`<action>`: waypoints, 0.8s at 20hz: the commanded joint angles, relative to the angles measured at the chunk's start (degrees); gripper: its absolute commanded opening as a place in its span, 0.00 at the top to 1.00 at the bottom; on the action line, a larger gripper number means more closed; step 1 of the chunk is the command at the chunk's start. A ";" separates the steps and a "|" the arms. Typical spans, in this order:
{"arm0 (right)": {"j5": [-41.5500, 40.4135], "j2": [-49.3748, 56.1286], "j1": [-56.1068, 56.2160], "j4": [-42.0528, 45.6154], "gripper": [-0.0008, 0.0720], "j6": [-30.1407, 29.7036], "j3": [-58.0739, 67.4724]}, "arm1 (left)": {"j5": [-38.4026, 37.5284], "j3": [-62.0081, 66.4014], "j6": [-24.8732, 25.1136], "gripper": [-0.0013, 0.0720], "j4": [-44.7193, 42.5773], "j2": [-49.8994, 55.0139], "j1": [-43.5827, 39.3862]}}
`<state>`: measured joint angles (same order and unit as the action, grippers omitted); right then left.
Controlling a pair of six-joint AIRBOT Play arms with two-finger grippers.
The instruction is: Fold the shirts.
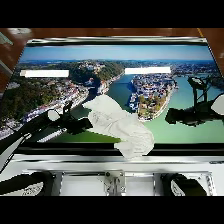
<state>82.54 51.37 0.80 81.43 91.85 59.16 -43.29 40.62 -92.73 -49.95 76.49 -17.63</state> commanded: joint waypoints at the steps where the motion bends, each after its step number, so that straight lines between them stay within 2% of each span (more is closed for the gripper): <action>1: 0.68 0.24 0.02 -2.99 0.12 1.11 -0.02 | 5.46 -0.11 2.75 0.23 7.17 3.52 -1.44; 2: 1.16 0.24 0.02 -4.57 0.12 1.05 -0.09 | 6.45 0.00 2.71 0.39 8.11 4.09 -1.44; 4: 2.93 0.24 0.00 -5.14 0.12 0.42 -1.88 | 7.98 0.76 2.78 0.79 8.61 4.63 -1.44; 5: 3.50 0.24 -0.02 -4.31 0.12 -0.02 -3.85 | 8.22 1.42 3.21 0.92 8.61 4.61 -1.42; 8: 2.16 0.24 -0.04 -1.64 0.12 0.15 -14.05 | 5.55 4.28 8.11 0.93 8.59 4.00 -1.40; 11: -5.40 0.24 -0.04 -8.92 0.12 0.42 -25.22 | 2.56 5.79 10.93 0.93 8.39 2.16 -1.38; 16: -18.14 0.24 0.02 -18.99 0.12 1.33 -34.91 | 0.57 5.84 11.30 0.93 7.96 -1.51 -0.55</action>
<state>72.66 51.59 0.78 69.43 92.79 29.65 -41.34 46.13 -82.37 -41.78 76.69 -18.72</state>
